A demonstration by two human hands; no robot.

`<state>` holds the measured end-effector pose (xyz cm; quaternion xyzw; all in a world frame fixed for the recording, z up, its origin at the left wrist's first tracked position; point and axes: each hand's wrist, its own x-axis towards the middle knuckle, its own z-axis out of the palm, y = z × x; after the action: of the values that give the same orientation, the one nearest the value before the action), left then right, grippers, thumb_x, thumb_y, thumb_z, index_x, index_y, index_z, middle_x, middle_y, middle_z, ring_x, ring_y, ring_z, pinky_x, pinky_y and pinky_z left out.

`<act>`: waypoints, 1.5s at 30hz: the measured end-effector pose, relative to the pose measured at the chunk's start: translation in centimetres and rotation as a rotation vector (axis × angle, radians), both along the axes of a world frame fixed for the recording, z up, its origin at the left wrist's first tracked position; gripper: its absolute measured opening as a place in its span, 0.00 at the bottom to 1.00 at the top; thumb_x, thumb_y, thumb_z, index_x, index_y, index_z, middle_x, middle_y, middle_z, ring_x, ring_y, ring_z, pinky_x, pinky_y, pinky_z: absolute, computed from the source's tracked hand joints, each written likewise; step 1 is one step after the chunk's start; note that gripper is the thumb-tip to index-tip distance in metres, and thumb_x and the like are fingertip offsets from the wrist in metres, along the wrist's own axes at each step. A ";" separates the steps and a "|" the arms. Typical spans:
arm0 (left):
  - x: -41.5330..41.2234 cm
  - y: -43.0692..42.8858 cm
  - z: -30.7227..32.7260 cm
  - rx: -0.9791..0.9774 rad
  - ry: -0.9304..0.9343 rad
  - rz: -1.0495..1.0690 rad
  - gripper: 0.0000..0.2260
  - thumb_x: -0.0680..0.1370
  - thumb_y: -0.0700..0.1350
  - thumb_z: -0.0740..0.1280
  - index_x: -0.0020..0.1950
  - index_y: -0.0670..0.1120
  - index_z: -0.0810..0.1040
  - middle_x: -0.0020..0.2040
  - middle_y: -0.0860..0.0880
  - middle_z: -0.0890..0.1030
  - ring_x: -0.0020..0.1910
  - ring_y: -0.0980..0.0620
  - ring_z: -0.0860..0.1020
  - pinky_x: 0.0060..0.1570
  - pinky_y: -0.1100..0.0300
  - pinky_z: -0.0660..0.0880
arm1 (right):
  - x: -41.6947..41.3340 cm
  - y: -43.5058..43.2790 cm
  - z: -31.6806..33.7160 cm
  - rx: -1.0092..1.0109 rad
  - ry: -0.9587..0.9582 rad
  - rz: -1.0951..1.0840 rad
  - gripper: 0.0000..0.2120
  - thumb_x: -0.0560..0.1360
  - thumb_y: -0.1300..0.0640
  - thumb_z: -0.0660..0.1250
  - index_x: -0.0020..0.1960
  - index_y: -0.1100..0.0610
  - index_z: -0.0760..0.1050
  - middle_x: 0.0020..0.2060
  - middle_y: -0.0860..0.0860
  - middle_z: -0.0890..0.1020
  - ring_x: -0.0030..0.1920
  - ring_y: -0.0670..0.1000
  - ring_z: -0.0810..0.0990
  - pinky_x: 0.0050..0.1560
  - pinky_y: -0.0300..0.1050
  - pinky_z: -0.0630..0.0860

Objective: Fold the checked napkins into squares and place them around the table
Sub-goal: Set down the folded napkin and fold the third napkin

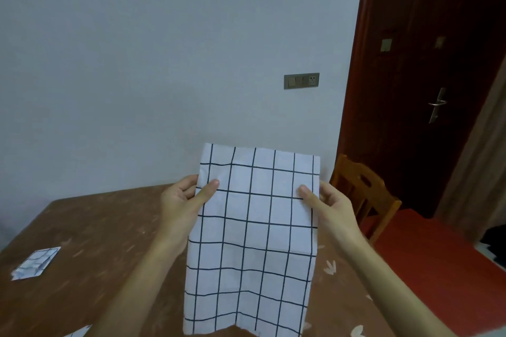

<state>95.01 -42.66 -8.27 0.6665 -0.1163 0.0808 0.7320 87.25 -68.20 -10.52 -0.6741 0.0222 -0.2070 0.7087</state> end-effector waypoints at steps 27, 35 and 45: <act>1.1 1.9 1.2 -0.096 -0.085 -0.072 0.11 0.75 0.45 0.71 0.57 0.45 0.83 0.54 0.47 0.87 0.57 0.48 0.84 0.58 0.51 0.80 | 0.1 0.0 -0.2 -0.108 0.079 0.204 0.09 0.74 0.68 0.72 0.54 0.65 0.83 0.47 0.54 0.88 0.50 0.52 0.87 0.50 0.42 0.82; 0.9 3.3 -5.8 0.336 0.080 -0.301 0.23 0.71 0.43 0.77 0.64 0.46 0.76 0.55 0.45 0.86 0.51 0.43 0.86 0.50 0.46 0.83 | 0.6 -0.6 -0.6 -0.028 0.041 0.136 0.09 0.77 0.59 0.71 0.56 0.58 0.83 0.54 0.56 0.86 0.57 0.57 0.85 0.63 0.60 0.77; 1.2 2.9 -4.8 0.250 -0.082 -0.212 0.12 0.76 0.35 0.72 0.59 0.43 0.83 0.54 0.47 0.87 0.56 0.48 0.85 0.55 0.55 0.81 | 0.2 -2.2 -0.9 -0.123 -0.016 0.091 0.10 0.76 0.66 0.70 0.56 0.61 0.84 0.53 0.54 0.87 0.59 0.54 0.84 0.65 0.56 0.77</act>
<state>96.22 -39.79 -13.06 0.7325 -0.2248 0.0149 0.6424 87.47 -70.36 -11.37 -0.7151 -0.0270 -0.1811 0.6747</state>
